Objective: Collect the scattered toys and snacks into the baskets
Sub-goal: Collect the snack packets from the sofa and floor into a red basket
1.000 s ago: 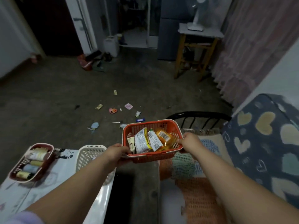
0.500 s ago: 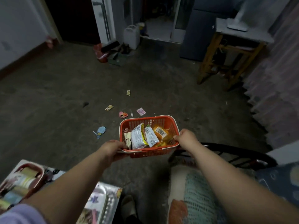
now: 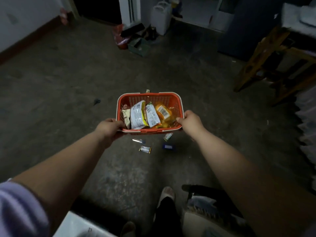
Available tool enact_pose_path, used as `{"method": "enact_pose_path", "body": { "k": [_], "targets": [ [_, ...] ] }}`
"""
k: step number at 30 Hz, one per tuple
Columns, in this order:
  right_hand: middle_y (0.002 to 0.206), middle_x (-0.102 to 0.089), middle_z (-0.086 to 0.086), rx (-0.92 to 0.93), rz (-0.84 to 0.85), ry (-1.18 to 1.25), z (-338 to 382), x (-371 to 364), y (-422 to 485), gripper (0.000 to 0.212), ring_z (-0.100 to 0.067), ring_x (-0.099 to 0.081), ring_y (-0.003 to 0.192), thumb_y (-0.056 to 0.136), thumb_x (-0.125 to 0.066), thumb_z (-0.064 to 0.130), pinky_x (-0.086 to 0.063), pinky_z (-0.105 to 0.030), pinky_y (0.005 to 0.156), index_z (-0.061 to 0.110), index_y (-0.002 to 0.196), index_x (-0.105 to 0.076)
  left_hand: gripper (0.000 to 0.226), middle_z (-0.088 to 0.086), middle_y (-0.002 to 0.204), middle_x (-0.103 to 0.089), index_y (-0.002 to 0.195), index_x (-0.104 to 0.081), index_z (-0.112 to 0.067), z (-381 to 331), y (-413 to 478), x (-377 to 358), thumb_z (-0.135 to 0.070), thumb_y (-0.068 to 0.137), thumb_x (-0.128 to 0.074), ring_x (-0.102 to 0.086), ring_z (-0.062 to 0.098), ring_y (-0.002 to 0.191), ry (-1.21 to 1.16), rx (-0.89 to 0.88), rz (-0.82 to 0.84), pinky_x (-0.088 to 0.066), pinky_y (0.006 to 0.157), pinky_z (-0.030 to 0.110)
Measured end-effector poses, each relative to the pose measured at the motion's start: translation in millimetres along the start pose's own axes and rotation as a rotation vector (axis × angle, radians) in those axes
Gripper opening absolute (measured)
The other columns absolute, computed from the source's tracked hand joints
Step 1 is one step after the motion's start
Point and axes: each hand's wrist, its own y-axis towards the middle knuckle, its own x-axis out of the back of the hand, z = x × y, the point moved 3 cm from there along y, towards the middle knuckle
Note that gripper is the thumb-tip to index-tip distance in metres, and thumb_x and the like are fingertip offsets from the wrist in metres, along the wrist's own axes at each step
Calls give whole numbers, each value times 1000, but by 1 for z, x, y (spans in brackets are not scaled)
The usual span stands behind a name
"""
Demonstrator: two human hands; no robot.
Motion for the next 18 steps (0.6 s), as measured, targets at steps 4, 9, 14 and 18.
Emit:
{"method": "enact_pose_path", "body": {
  "k": [4,9,14,18],
  "targets": [
    [109,-64,-7,32,80,-46,29,7,68,25,-21,-65,96,93,-58,26,-56,-40,85,14,115,-55,17,16,75,-54,73,-49,-2,-26,44,-23,7,87,-51,-57,25,65,-68,15,-81,-54,45,24],
    [113,-63,-7,28,143,-107,48,8,142,24,-22,-65,100,93,-57,24,-55,-36,83,14,115,-54,15,15,78,-56,76,-51,-2,-44,90,-50,5,89,-52,-64,15,49,-62,52,-111,-50,39,18],
    [113,-63,-5,-21,181,-130,54,-15,194,27,-20,-65,100,93,-57,24,-54,-33,79,16,119,-54,16,14,76,-55,75,-48,-1,-50,131,-55,5,89,-52,-58,21,63,-141,122,-163,-50,37,17],
    [112,-64,-6,-28,202,-128,64,-45,233,24,-20,-65,97,92,-58,23,-57,-36,81,15,115,-55,15,14,75,-55,77,-49,-2,-60,175,-46,5,89,-53,-62,13,39,-111,149,-170,-48,36,17]
  ]
}}
